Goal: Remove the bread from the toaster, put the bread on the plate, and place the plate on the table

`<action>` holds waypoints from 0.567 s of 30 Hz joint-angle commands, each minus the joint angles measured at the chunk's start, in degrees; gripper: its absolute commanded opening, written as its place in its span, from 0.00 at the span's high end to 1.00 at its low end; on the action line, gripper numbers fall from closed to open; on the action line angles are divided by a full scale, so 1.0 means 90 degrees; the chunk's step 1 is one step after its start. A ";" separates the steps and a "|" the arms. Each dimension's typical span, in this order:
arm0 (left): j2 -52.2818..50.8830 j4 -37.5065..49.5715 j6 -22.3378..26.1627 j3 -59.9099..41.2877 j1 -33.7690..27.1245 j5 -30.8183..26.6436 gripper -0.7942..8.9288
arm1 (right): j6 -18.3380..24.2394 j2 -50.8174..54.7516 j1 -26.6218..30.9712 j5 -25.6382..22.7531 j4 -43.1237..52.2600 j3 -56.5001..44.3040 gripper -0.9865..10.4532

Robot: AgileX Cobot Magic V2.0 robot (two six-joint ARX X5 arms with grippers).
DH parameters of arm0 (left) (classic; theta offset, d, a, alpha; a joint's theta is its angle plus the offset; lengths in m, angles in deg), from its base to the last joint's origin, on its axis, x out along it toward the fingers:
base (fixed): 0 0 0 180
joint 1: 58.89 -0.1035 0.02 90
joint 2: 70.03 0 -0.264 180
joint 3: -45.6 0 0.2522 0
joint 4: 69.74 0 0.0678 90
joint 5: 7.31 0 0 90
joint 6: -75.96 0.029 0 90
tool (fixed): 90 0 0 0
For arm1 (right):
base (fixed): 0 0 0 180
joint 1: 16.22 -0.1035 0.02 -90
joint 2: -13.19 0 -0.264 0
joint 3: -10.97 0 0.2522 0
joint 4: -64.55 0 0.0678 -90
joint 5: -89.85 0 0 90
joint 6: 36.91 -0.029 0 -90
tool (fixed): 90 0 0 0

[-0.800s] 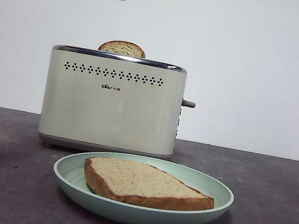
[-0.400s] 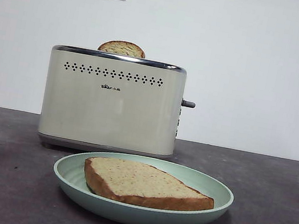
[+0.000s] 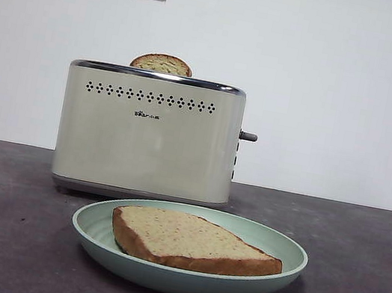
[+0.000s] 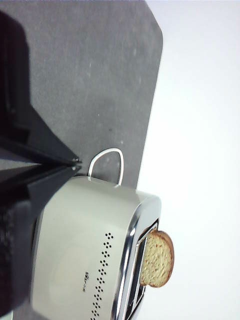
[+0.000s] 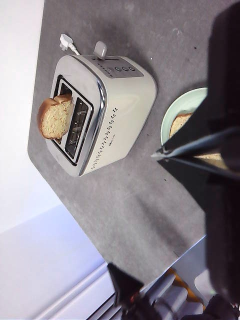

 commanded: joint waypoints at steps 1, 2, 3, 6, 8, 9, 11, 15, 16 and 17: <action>-0.0024 0.0350 0.0002 -0.0549 -0.0216 0.0051 0.92 | 0.0010 0.0007 -0.0010 -0.0017 0.0029 -0.0010 0.91; -0.0024 0.0350 -0.0007 -0.0663 -0.0238 0.0046 0.92 | 0.0010 0.0007 -0.0010 -0.0015 0.0032 -0.0010 0.91; -0.0024 0.0340 -0.0002 -0.0780 -0.0240 0.0024 0.92 | 0.0010 0.0007 -0.0010 -0.0015 0.0029 -0.0010 0.91; -0.0024 -0.0204 0.0039 -0.0826 -0.0243 0.0027 0.92 | 0.0010 0.0007 -0.0010 -0.0015 0.0029 -0.0010 0.91; -0.0024 -0.0192 0.0211 -0.0826 -0.0255 0.0107 0.92 | 0.0010 0.0007 -0.0010 -0.0015 0.0029 -0.0010 0.91; -0.0024 -0.0194 0.0364 -0.0826 -0.0267 0.0206 0.92 | 0.0010 0.0007 -0.0010 -0.0015 0.0029 -0.0010 0.91; -0.0024 -0.0202 0.0712 -0.0826 -0.0345 0.0423 0.92 | 0.0010 0.0007 -0.0010 -0.0015 0.0029 -0.0010 0.91; -0.0024 -0.0231 0.0850 -0.0826 -0.0549 0.0971 0.92 | 0.0010 0.0007 -0.0010 -0.0017 0.0029 -0.0010 0.91; -0.0024 -0.0238 0.0852 -0.0826 -0.0585 0.1044 0.92 | 0.0010 0.0007 -0.0010 -0.0017 0.0029 -0.0010 0.91; -0.0024 -0.0236 0.0852 -0.0826 -0.0607 0.1044 0.92 | 0.0010 0.0007 -0.0010 -0.0017 0.0029 -0.0010 0.91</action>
